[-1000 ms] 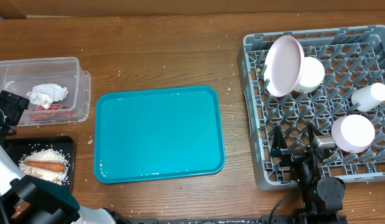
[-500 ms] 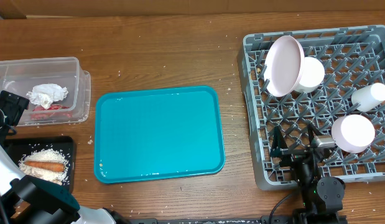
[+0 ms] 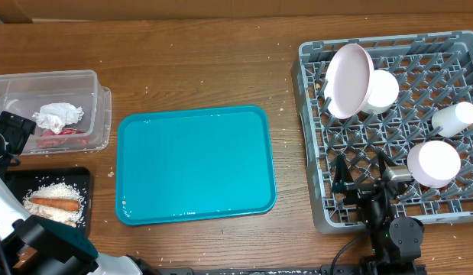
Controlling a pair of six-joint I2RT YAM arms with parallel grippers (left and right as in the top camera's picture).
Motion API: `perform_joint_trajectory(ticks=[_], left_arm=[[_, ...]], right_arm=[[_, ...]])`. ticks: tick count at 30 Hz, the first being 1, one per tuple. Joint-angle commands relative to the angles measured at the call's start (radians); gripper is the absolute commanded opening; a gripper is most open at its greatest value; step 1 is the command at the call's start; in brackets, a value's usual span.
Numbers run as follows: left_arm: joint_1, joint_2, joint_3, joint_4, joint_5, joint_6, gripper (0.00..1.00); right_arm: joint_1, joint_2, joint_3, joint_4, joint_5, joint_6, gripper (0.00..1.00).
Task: Sort waste into correct bins and load items into the dishwasher
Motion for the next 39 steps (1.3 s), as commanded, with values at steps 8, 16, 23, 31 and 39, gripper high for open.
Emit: perform_joint_trajectory(ticks=[8, 16, 23, 31, 39], left_arm=[[0.001, 0.007, -0.003, 0.001, -0.003, 0.011, 1.0], [0.001, 0.008, -0.003, 0.001, -0.003, 0.011, 1.0], [0.001, 0.01, -0.003, 0.001, -0.004, 0.011, 1.0], [0.001, 0.01, -0.003, -0.1, 0.04, 0.011, 1.0], [-0.005, -0.043, -0.004, -0.269, 0.162, 0.011, 1.0]], right_arm=[[-0.002, -0.008, -0.011, 0.006, 0.013, 0.003, 1.0], [-0.002, -0.008, -0.011, 0.006, 0.013, 0.003, 1.0], [-0.002, -0.008, -0.011, 0.006, 0.013, 0.003, 1.0], [-0.002, -0.008, -0.011, 0.006, 0.013, 0.003, 1.0], [-0.002, -0.008, -0.011, 0.006, 0.013, 0.003, 1.0]])
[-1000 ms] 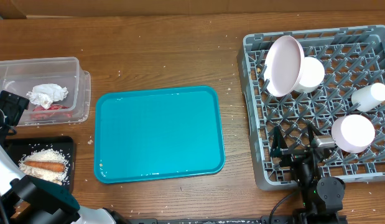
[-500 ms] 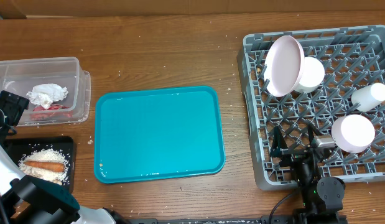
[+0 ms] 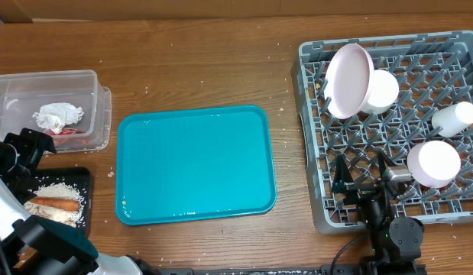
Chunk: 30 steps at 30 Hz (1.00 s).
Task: Sort waste into correct bins and load items into the dishwasher
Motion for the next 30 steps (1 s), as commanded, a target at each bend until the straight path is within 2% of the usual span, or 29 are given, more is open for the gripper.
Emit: perform_joint_trajectory(ticks=[1, 4, 10, 14, 15, 19, 22, 24, 30], left_arm=[[-0.008, -0.049, -0.003, -0.005, 0.117, 0.011, 1.0], [-0.048, -0.078, -0.003, 0.001, 0.149, 0.011, 1.0], [-0.212, -0.14, -0.003, 0.104, 0.147, 0.011, 1.0], [-0.324, -0.223, -0.036, 0.266, 0.147, 0.013, 1.0], [-0.36, -0.278, -0.089, 0.357, 0.148, 0.034, 1.0], [-0.428, -0.434, -0.276, 0.57, 0.154, 0.119, 1.0], [-0.464, -0.586, -0.453, 0.709, 0.19, 0.253, 1.0], [-0.468, -0.675, -0.545, 0.738, 0.207, 0.32, 1.0], [-0.47, -0.781, -0.615, 0.706, 0.18, 0.322, 1.0]], right_arm=[[-0.002, -0.007, -0.011, 0.006, 0.013, 0.003, 1.0], [-0.002, -0.007, -0.011, 0.006, 0.013, 0.003, 1.0], [-0.002, -0.007, -0.011, 0.006, 0.013, 0.003, 1.0], [-0.002, -0.007, -0.011, 0.006, 0.013, 0.003, 1.0], [-0.002, -0.007, -0.011, 0.006, 0.013, 0.003, 1.0], [-0.002, -0.007, -0.011, 0.006, 0.013, 0.003, 1.0], [-0.002, -0.007, -0.011, 0.006, 0.013, 0.003, 1.0], [-0.002, -0.007, -0.011, 0.006, 0.013, 0.003, 1.0], [-0.002, -0.007, -0.011, 0.006, 0.013, 0.003, 1.0]])
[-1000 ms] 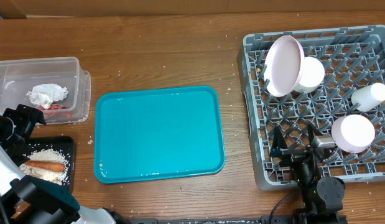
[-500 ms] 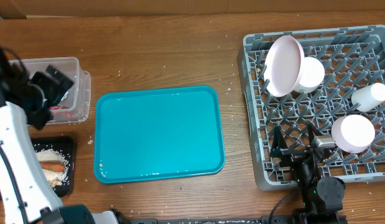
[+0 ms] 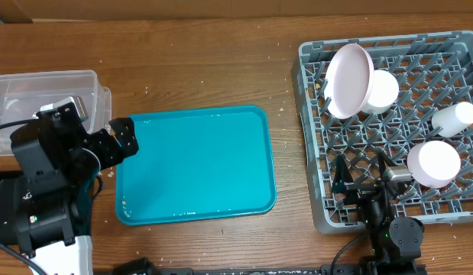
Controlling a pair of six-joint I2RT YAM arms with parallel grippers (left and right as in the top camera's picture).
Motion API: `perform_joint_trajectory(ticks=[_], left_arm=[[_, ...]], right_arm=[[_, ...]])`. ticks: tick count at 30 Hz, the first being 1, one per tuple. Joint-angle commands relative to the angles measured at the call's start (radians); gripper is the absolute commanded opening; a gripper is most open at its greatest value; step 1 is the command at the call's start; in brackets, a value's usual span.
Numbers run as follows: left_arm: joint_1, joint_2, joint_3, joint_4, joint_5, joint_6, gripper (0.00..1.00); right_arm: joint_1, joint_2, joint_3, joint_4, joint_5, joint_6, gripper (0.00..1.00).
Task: Sort waste into correct bins and load items into the dishwasher
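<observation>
The teal tray (image 3: pixel 194 164) lies bare in the middle of the table. My left gripper (image 3: pixel 117 140) hangs at the tray's left edge, open, with nothing between its fingers. The left arm covers most of the clear waste bin (image 3: pixel 22 84) and hides the black bin below it. On the right, the grey dish rack (image 3: pixel 312 76) holds a pink bowl (image 3: pixel 349 79) on edge, a white cup (image 3: pixel 383 88), a white bottle (image 3: pixel 455 118) and a pale pink cup (image 3: pixel 433 163). My right gripper (image 3: pixel 362 174) sits open over the rack's front left corner.
Crumbs are scattered over the wooden table around the tray. The rack's rear right slots hold nothing. A cardboard wall runs along the table's far edge.
My left gripper has moved right, from over the gap between the two left bins to the tray's left edge. The arm now covers the bins. The right arm has not moved.
The left gripper was first at the far left beside the clear bin, with tissue in that bin and rice and a carrot in the black one. Then it stood between the bins. Now it is at the tray's edge. Tray and rack contents stayed unchanged.
</observation>
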Motion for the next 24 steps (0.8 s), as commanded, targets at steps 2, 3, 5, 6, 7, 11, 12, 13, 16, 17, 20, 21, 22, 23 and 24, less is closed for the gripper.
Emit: perform_joint_trajectory(ticks=[2, 3, 5, 6, 7, 11, 12, 13, 16, 17, 20, 21, 22, 23, 24], left_arm=[[-0.01, -0.071, -0.043, 0.044, 0.0, 0.045, 1.0], [-0.021, -0.097, -0.069, 0.086, 0.0, 0.045, 1.0], [-0.08, -0.17, -0.177, 0.244, 0.0, 0.106, 1.0], [-0.109, -0.201, -0.227, 0.308, -0.001, 0.14, 1.0], [-0.135, -0.232, -0.277, 0.371, -0.001, 0.17, 1.0], [-0.198, -0.36, -0.5, 0.655, -0.035, 0.219, 1.0], [-0.198, -0.388, -0.541, 0.706, -0.034, 0.219, 1.0], [-0.198, -0.411, -0.573, 0.744, -0.035, 0.219, 1.0], [-0.198, -0.492, -0.681, 0.851, -0.062, 0.216, 0.99], [-0.198, -0.518, -0.715, 0.877, -0.076, 0.211, 1.0], [-0.198, -0.608, -0.843, 0.967, -0.167, 0.132, 1.0], [-0.198, -0.638, -0.882, 0.996, -0.199, 0.111, 1.0], [-0.198, -0.669, -0.924, 1.037, -0.221, 0.096, 1.0], [-0.198, -0.688, -0.948, 1.057, -0.222, 0.091, 1.0], [-0.198, -0.713, -0.98, 1.086, -0.222, 0.091, 1.0]], right_arm=[[-0.002, -0.007, -0.011, 0.007, 0.013, 0.002, 1.0], [-0.002, -0.007, -0.011, 0.007, 0.013, 0.002, 1.0], [-0.002, -0.007, -0.011, 0.007, 0.013, 0.002, 1.0], [-0.002, -0.007, -0.011, 0.007, 0.013, 0.002, 1.0], [-0.002, -0.007, -0.011, 0.007, 0.013, 0.002, 1.0], [-0.002, -0.007, -0.011, 0.007, 0.013, 0.002, 1.0], [-0.002, -0.007, -0.011, 0.007, 0.013, 0.002, 1.0], [-0.002, -0.007, -0.011, 0.007, 0.013, 0.002, 1.0], [-0.002, -0.007, -0.011, 0.007, 0.013, 0.002, 1.0], [-0.002, -0.007, -0.011, 0.007, 0.013, 0.002, 1.0], [-0.002, -0.007, -0.011, 0.007, 0.013, 0.002, 1.0], [-0.002, -0.007, -0.011, 0.007, 0.013, 0.002, 1.0], [-0.002, -0.007, -0.011, 0.007, 0.013, 0.002, 1.0], [-0.002, -0.007, -0.011, 0.007, 0.013, 0.002, 1.0], [-0.002, -0.007, -0.011, 0.007, 0.013, 0.002, 1.0]])
